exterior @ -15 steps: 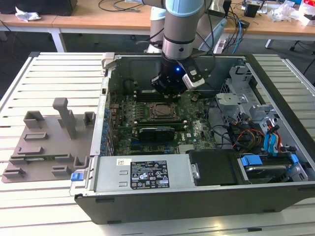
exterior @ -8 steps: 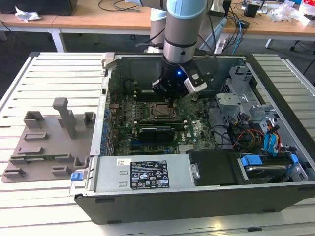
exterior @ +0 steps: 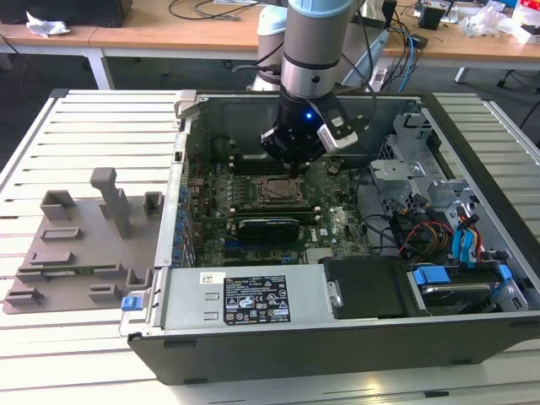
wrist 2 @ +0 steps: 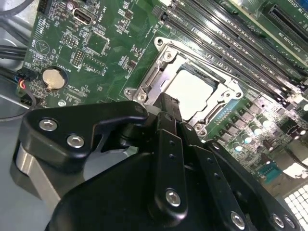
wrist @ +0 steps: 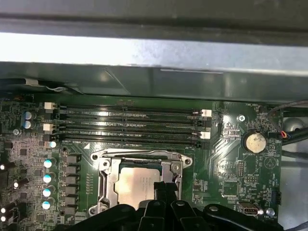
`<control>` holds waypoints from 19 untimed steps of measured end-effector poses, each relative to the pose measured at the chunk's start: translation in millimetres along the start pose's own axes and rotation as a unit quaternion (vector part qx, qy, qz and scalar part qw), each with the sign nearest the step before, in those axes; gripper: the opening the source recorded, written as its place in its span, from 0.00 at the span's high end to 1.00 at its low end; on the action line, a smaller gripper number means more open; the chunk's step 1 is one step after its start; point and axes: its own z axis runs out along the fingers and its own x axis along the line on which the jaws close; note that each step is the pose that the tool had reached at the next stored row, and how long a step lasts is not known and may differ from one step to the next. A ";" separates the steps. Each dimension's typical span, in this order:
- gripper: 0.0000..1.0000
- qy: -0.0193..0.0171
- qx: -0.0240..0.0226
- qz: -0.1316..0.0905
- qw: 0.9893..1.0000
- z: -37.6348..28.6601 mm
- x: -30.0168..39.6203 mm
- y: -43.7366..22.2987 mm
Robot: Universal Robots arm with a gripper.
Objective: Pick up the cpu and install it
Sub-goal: 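Install the first cpu locking lever, then install the second cpu locking lever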
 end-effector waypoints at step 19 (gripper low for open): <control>0.89 0.000 0.000 0.000 1.000 -24.3 0.1 0.2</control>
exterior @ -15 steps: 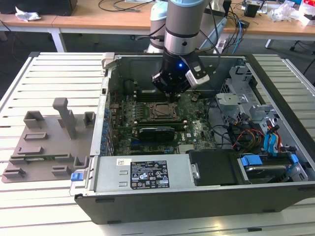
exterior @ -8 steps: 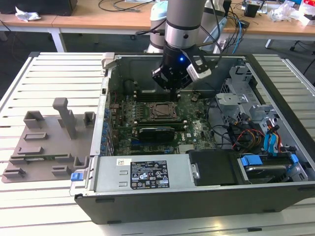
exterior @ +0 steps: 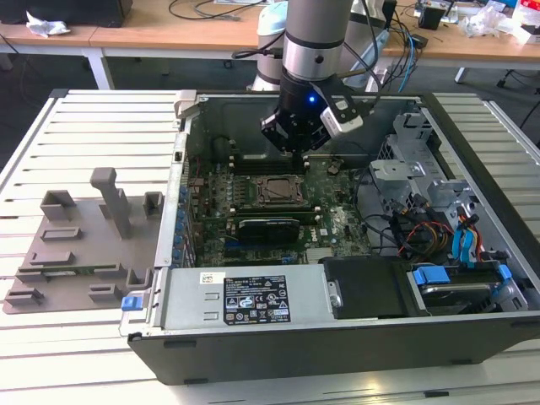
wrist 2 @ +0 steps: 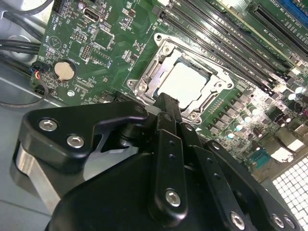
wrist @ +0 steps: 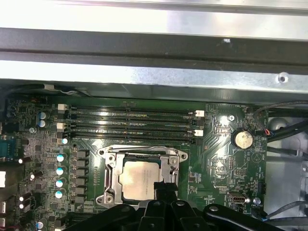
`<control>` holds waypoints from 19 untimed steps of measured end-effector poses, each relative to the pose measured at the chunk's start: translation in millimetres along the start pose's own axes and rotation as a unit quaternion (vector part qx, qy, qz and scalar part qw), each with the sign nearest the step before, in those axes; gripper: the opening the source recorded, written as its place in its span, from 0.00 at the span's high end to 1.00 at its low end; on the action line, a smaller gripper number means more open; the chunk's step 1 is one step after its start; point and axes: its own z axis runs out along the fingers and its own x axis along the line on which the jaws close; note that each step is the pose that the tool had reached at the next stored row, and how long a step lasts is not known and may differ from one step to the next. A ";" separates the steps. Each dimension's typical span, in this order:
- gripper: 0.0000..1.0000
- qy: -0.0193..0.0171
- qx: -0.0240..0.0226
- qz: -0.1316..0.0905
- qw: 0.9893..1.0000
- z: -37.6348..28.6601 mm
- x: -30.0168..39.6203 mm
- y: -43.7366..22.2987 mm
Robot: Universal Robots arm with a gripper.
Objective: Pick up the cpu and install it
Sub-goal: 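Install the second cpu locking lever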
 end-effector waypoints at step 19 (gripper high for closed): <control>0.89 0.000 0.000 0.000 1.000 0.1 0.6 -21.3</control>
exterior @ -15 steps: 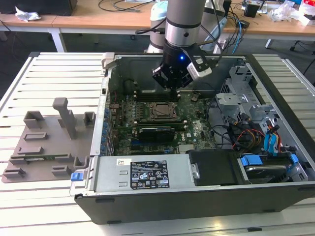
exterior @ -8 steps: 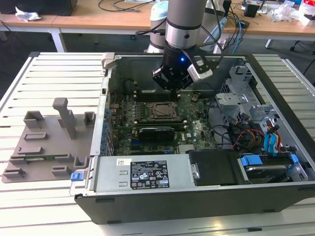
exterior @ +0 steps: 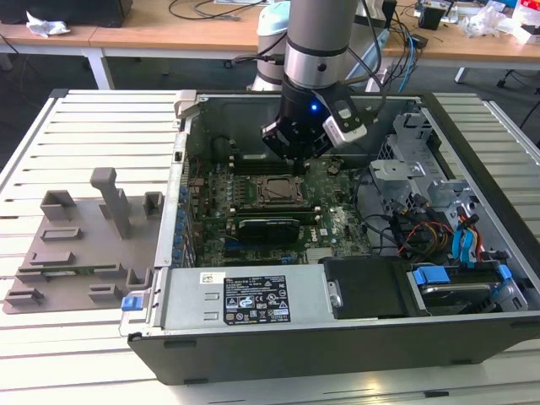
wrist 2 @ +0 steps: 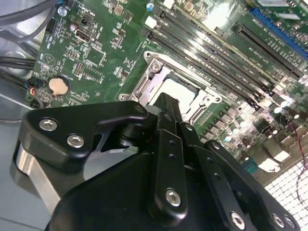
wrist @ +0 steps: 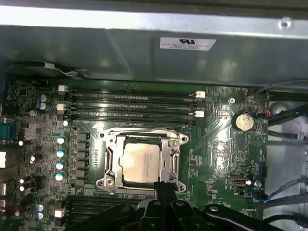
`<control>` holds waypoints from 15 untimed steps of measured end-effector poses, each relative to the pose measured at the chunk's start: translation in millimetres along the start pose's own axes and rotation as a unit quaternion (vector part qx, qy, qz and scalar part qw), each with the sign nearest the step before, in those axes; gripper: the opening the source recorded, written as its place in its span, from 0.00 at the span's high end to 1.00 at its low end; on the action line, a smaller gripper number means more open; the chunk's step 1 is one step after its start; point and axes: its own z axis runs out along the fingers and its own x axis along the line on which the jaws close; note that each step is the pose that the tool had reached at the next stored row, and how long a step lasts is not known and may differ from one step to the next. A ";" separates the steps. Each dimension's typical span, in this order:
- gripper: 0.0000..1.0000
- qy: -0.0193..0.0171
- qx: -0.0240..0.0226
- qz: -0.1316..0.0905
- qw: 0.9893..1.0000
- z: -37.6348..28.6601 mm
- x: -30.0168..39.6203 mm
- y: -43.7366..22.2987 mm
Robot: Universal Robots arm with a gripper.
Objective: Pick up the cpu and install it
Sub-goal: 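Install the second cpu locking lever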
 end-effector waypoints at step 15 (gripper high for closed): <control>0.89 0.000 0.000 0.000 1.000 0.5 0.9 -22.9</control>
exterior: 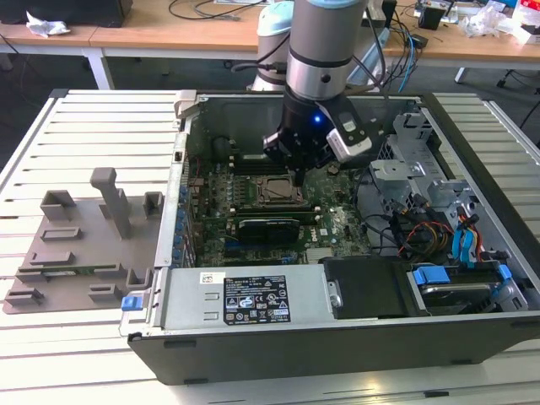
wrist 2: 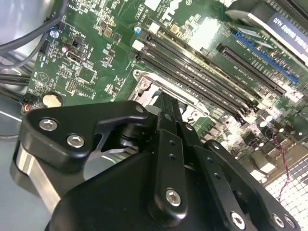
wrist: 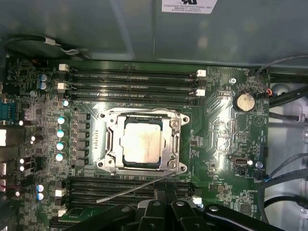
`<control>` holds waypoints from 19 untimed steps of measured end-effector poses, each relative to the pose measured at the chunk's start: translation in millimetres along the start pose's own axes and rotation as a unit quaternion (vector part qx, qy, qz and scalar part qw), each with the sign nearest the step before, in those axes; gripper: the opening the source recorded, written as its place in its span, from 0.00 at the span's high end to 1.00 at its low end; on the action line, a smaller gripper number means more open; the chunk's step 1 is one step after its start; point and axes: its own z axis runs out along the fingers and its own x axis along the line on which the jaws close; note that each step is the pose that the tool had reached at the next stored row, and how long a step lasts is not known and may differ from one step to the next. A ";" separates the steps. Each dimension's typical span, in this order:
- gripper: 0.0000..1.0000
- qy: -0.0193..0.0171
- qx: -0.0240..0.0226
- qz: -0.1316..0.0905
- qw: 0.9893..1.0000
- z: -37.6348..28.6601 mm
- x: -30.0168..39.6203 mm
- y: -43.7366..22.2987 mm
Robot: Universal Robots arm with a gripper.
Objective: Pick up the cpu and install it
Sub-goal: 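Install the second cpu locking lever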
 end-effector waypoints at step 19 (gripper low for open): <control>0.89 -0.002 -0.046 0.000 0.999 12.6 22.7 -39.9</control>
